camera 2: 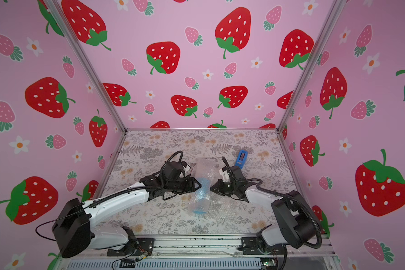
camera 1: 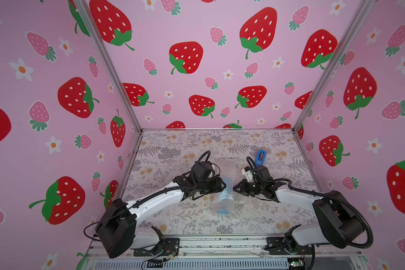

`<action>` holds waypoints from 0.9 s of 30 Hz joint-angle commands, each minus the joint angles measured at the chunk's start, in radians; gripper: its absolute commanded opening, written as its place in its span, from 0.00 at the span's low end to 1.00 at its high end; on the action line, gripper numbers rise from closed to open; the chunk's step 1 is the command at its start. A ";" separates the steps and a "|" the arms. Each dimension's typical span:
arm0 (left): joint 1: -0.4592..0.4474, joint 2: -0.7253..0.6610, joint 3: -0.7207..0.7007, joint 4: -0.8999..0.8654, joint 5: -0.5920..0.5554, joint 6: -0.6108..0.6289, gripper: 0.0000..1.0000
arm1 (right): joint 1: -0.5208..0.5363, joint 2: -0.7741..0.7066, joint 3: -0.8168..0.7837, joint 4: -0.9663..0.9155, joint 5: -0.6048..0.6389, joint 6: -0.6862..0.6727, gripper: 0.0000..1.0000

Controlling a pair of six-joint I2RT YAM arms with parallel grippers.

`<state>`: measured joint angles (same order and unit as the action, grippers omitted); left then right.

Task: Wrap wine glasses in bubble wrap
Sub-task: Wrap the wine glass in bubble wrap.

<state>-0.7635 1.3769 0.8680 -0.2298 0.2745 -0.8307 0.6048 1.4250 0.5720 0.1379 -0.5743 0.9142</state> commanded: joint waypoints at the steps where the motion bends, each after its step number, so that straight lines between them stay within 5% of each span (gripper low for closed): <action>1: -0.006 0.029 -0.017 0.012 0.040 0.033 0.58 | 0.006 -0.032 0.017 0.006 0.008 -0.001 0.19; 6: -0.027 0.081 0.006 0.009 0.041 0.048 0.54 | 0.007 -0.067 0.008 0.016 0.000 0.005 0.39; 17: -0.046 0.149 0.016 0.029 0.037 0.036 0.47 | 0.023 -0.086 0.013 0.039 -0.009 0.022 0.57; 24: -0.057 0.149 0.024 0.027 0.028 0.033 0.47 | 0.068 -0.025 0.050 0.029 0.014 0.015 0.59; 27: -0.057 0.142 0.027 0.019 0.028 0.033 0.47 | 0.072 -0.018 0.058 -0.002 0.032 0.000 0.49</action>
<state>-0.8165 1.5280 0.8555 -0.2058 0.3069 -0.7967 0.6704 1.3975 0.6052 0.1566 -0.5682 0.9146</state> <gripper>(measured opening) 0.468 0.498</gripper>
